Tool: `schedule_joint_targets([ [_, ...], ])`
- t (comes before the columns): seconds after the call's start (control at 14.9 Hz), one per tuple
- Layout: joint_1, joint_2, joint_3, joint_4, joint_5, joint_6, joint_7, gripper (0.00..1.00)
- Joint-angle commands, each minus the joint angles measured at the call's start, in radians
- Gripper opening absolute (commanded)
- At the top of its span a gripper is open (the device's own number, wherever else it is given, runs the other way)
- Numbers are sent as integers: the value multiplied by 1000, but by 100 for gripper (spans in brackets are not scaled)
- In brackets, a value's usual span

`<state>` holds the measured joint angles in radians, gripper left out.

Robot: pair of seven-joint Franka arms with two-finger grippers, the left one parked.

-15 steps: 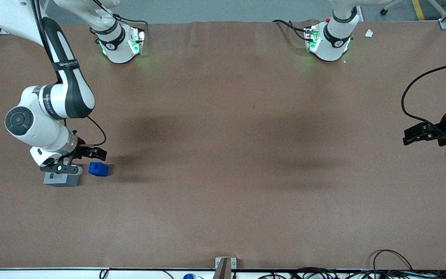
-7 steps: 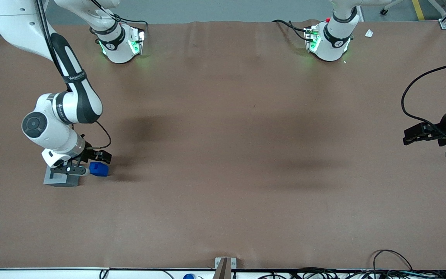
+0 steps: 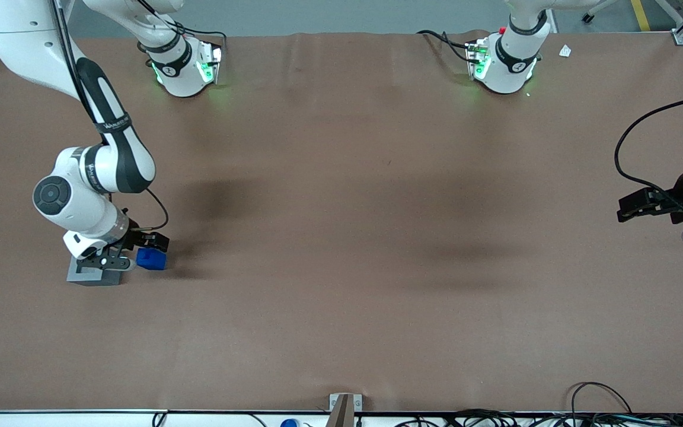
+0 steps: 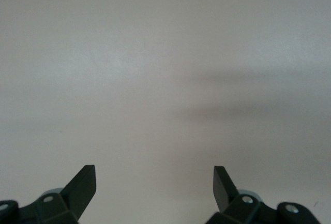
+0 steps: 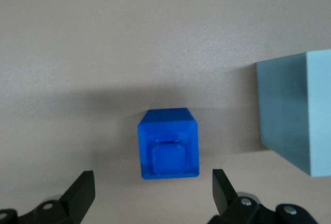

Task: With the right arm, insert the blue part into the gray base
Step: 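Lower the right gripper around the blue block and close on it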

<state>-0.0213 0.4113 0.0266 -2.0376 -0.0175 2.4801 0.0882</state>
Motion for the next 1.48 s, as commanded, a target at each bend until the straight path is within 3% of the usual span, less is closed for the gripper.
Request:
schedule_joint_targets([
  [0.0, -19, 30, 9, 36, 1, 5, -15, 100],
  [0.2, -17, 38, 9, 45, -1, 5, -15, 100],
  [0.67, -22, 55, 9, 46, 1, 20, -15, 86],
  [0.94, -22, 57, 9, 46, -1, 20, -15, 64],
  [1.28, -29, 61, 9, 46, -1, 19, -15, 13],
  [1.41, -37, 58, 6, 77, -1, -3, -30, 3],
])
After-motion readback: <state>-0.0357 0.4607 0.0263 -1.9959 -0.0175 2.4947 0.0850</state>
